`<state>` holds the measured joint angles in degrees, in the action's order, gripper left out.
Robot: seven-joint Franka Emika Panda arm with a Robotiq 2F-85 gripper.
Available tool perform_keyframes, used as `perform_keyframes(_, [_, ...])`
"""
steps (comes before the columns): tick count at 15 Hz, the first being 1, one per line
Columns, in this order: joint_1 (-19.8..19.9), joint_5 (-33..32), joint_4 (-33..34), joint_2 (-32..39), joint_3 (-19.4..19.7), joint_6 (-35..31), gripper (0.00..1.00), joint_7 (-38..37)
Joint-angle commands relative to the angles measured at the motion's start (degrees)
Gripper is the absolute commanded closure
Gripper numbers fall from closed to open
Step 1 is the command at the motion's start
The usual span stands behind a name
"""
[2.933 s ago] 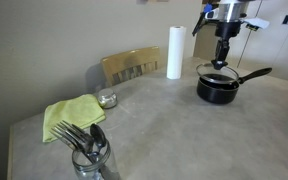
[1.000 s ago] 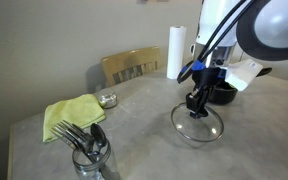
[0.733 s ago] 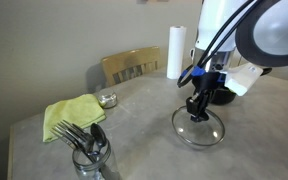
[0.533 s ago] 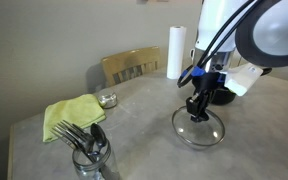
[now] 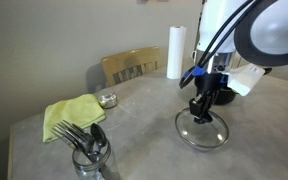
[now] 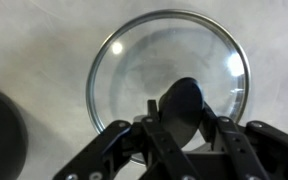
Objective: Remove the lid off the black pot and place it on the table.
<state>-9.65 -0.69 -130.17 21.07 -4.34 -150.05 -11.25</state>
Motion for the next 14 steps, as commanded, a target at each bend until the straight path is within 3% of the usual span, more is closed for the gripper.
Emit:
perform_keyframes(1, [1.92, 2.8, -0.89, -0.92, -1.29, 1.15, 0.84, 3.9])
perform_keyframes(9, [3.37, 4.56, -1.83, -0.7, -1.98, 0.8, 0.82, 9.47])
perform_keyframes(10, [3.49, 4.41, -2.01, -0.88, -1.97, 0.86, 0.57, 10.13])
perform_keyframes(11, [3.59, 4.3, -2.14, -1.03, -1.98, 0.94, 0.38, 10.77])
perform_keyframes(14, [4.17, 4.62, -2.2, -1.54, -2.4, 1.36, 0.22, 12.89])
